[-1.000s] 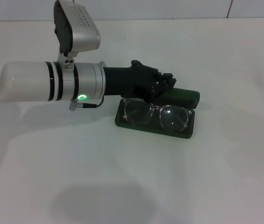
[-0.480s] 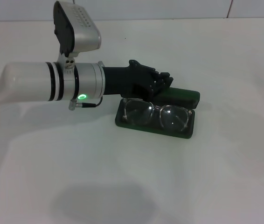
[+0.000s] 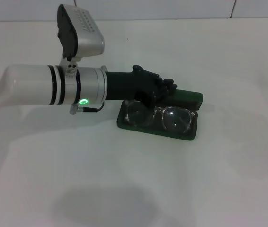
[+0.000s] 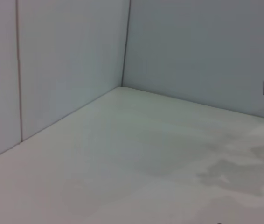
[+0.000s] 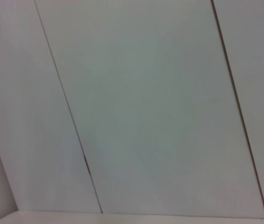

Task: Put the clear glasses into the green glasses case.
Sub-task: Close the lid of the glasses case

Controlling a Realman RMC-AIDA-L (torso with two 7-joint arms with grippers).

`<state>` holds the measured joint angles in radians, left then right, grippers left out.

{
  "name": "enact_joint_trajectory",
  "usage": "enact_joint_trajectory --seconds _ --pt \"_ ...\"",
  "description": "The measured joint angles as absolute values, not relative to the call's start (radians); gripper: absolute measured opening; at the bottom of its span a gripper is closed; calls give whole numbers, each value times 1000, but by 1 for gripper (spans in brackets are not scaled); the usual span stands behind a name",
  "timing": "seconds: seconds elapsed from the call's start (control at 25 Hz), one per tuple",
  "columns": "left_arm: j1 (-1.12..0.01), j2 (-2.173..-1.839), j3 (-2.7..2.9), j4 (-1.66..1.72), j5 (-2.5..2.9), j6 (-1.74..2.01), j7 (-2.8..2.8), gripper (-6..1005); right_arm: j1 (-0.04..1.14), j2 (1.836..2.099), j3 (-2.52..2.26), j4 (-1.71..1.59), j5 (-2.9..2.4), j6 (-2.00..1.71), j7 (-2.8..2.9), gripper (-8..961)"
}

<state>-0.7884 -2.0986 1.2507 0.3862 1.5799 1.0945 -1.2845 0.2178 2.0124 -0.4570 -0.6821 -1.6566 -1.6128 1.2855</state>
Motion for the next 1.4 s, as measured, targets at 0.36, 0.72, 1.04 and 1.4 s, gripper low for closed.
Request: enact_joint_trajectory --seconds 0.36,0.72,1.04,1.4 --pt "-789 -2097 1256 384 1579 1095 -1282 114 223 2013 -451 -673 -1656 -1612 1285 109" --pt "-780 -2097 1276 388 1576 1096 -1277 113 226 2012 -448 -673 -1655 -1599 1285 109" --pt "-752 -2095 1294 400 1577 1121 -1269 113 242 2011 -453 -673 -1656 -1592 1285 108" --pt "-738 -2095 1293 399 1581 1137 -1264 113 244 2011 -450 -673 -1657 -1592 1285 108"
